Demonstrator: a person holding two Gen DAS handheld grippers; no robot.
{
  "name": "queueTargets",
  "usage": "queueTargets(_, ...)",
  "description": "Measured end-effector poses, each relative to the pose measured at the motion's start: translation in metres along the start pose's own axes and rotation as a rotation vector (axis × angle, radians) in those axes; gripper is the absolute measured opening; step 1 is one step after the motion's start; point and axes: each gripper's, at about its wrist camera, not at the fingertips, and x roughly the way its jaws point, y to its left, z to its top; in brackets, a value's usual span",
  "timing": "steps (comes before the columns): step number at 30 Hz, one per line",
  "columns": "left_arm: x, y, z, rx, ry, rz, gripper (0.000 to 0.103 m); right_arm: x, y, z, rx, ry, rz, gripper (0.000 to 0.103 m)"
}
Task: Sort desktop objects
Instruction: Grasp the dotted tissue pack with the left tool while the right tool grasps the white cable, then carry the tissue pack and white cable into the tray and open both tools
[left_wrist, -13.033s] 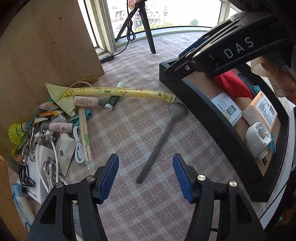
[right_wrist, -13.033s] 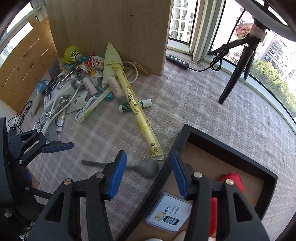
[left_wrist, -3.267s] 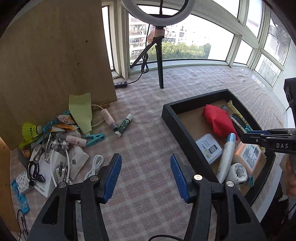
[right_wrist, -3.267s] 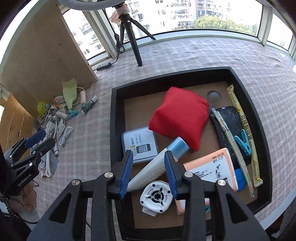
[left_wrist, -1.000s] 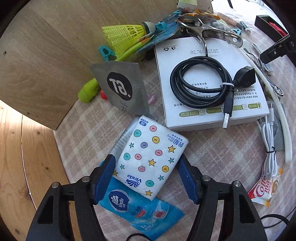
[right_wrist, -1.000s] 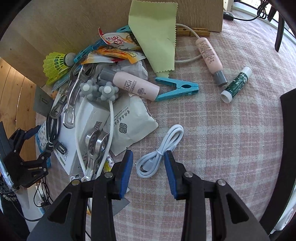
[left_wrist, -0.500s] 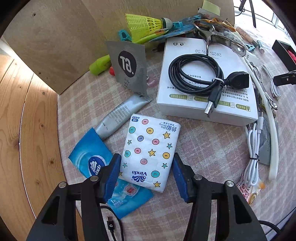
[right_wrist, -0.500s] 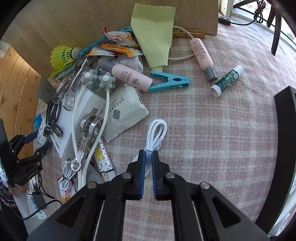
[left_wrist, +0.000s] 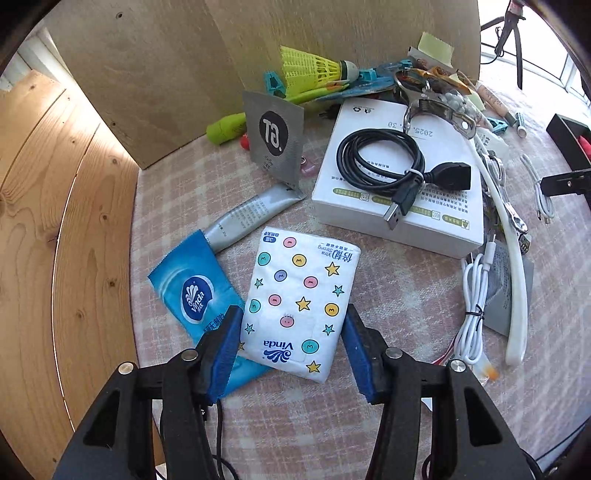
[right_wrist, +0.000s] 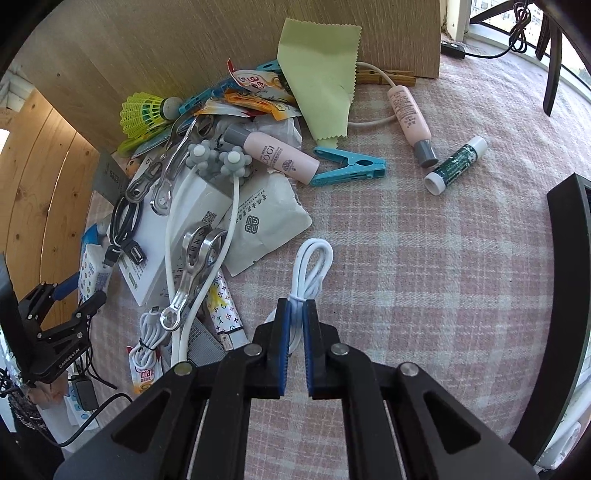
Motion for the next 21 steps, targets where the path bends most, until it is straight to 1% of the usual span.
queueTargets(3,-0.019,-0.002,0.002,-0.026,-0.027,-0.012,0.051,-0.016,-0.003,-0.006,-0.022,-0.021,0.000,0.007)
queueTargets(5,-0.032,-0.008,0.003,-0.035,-0.046,0.001,0.051,-0.028,-0.009,-0.013,-0.036,-0.033,0.000,0.007)
queueTargets(8,-0.047,-0.029,0.002,-0.026,-0.072,0.037,0.051,-0.045,-0.026,-0.031,-0.056,-0.050,-0.007,0.007)
queueTargets(11,-0.053,-0.053,0.004,-0.039,-0.075,0.010,0.051,-0.059,-0.049,-0.054,-0.051,-0.053,-0.007,0.007)
queueTargets(14,-0.068,-0.093,0.005,-0.013,-0.091,0.000,0.051,-0.079,-0.077,-0.066,-0.046,-0.063,-0.017,0.007)
queueTargets(17,-0.084,-0.135,0.009,0.000,-0.111,-0.039,0.051,-0.100,-0.109,-0.077,-0.041,-0.079,-0.035,0.007)
queueTargets(21,-0.104,-0.197,0.019,0.008,-0.144,-0.079,0.051,-0.135,-0.164,-0.083,-0.025,-0.111,-0.065,0.007)
